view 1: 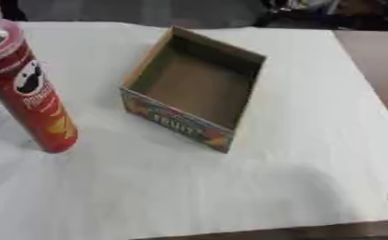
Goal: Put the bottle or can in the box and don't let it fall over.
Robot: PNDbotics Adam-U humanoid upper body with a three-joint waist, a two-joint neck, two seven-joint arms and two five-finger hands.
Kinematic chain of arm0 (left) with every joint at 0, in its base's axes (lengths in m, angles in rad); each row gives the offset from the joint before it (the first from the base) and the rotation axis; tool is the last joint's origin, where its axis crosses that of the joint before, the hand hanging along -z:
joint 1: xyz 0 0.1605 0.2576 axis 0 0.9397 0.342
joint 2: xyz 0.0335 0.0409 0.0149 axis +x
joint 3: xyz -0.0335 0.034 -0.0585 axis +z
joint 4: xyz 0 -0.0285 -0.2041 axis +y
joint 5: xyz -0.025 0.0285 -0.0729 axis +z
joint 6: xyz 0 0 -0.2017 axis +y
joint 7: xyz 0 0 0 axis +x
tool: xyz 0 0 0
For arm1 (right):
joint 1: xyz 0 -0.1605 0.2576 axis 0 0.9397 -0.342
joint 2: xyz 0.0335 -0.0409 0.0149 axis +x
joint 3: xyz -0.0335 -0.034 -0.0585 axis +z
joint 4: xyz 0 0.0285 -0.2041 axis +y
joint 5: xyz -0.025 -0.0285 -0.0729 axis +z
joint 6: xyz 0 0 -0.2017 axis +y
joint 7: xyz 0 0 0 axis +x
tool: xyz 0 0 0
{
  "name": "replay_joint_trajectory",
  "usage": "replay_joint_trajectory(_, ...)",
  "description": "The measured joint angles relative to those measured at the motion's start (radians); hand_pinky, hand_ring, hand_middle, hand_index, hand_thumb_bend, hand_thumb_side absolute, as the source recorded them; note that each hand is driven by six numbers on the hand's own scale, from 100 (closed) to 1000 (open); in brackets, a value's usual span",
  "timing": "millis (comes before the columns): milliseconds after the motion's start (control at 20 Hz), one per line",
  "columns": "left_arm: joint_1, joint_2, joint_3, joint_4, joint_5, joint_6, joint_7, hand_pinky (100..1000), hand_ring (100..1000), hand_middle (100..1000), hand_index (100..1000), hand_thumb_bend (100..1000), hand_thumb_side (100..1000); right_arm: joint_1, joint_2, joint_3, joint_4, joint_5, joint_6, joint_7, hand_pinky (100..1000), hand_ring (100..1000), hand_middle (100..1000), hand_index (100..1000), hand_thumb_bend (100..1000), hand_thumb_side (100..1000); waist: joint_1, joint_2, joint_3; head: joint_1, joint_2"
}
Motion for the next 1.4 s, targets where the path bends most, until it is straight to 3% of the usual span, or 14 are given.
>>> replay_joint_trajectory(100,0.008,-0.005,-0.004,-0.003,0.013,-0.041,-0.017,1000,1000,1000,955,341,602,0.0,0.007,-0.004,0.0,-0.002,0.009,-0.011,1000,1000,1000,1000,100,410,-0.002,0.0,0.0,0.006,0.0)
replay_joint_trajectory(350,0.018,-0.024,-0.004,0.011,0.02,-0.096,-0.053,1000,1000,978,953,322,573,-0.005,0.007,-0.004,0.0,-0.005,0.027,-0.017,1000,1000,1000,1000,100,438,-0.003,0.002,0.001,0.02,0.0)
replay_joint_trajectory(400,0.019,-0.029,-0.005,0.019,0.021,-0.097,-0.054,1000,1000,969,949,317,540,-0.008,0.007,-0.004,0.0,-0.006,0.03,-0.016,1000,1000,1000,1000,100,433,-0.004,0.002,0.001,0.022,0.0)
replay_joint_trajectory(1000,-0.005,-0.07,-0.028,0.069,0.02,-0.07,-0.036,1000,1000,950,933,338,563,-0.012,0.015,-0.004,0.0,-0.018,0.067,-0.006,1000,1000,1000,1000,100,472,-0.012,0.005,-0.004,0.031,-0.003)
replay_joint_trajectory(1400,-0.052,-0.079,-0.065,0.13,0.011,-0.051,-0.058,1000,1000,946,933,337,579,-0.008,0.01,-0.004,0.0,-0.052,0.069,0.014,1000,1000,1000,1000,100,478,-0.023,-0.005,-0.01,0.026,-0.027)
